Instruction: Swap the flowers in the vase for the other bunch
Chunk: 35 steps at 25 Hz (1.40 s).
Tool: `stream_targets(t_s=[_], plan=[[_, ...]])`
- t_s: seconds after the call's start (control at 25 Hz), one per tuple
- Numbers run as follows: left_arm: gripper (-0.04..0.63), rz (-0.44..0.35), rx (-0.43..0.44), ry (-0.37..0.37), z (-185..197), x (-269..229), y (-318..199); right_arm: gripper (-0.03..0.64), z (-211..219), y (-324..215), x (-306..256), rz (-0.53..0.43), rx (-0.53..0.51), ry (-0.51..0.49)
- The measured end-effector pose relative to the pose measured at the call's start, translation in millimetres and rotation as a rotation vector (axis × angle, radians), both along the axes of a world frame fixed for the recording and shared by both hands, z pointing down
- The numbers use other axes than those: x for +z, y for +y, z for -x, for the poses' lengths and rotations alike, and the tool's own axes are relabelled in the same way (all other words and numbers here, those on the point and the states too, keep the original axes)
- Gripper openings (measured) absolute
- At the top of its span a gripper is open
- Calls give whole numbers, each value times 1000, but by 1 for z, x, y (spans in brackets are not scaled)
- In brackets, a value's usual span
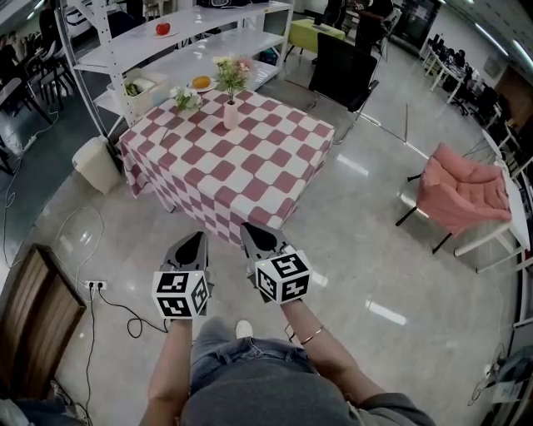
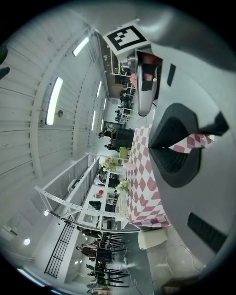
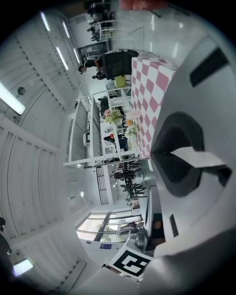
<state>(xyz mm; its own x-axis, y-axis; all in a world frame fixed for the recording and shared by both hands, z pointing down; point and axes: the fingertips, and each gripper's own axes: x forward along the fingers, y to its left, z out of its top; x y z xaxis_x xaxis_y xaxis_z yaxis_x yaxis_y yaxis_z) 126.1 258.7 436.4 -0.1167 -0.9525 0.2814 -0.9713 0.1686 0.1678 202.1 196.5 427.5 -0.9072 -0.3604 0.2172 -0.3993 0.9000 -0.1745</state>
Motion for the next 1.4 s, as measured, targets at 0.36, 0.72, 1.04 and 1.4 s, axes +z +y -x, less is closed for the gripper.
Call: stream_targets(t_s=[0.36, 0.72, 1.04, 1.4], plan=[[17, -13, -11, 13, 19, -8, -11, 11, 14, -14, -5, 3, 4, 13], [17, -7, 27, 25, 41, 3, -49, 11, 30, -45, 8, 20, 50, 31], [17, 4, 55, 33, 99, 10, -103, 11, 87, -97, 14, 37, 79, 27], [17, 29, 91, 64, 168, 25, -169, 11, 152, -158, 26, 63, 124, 56]])
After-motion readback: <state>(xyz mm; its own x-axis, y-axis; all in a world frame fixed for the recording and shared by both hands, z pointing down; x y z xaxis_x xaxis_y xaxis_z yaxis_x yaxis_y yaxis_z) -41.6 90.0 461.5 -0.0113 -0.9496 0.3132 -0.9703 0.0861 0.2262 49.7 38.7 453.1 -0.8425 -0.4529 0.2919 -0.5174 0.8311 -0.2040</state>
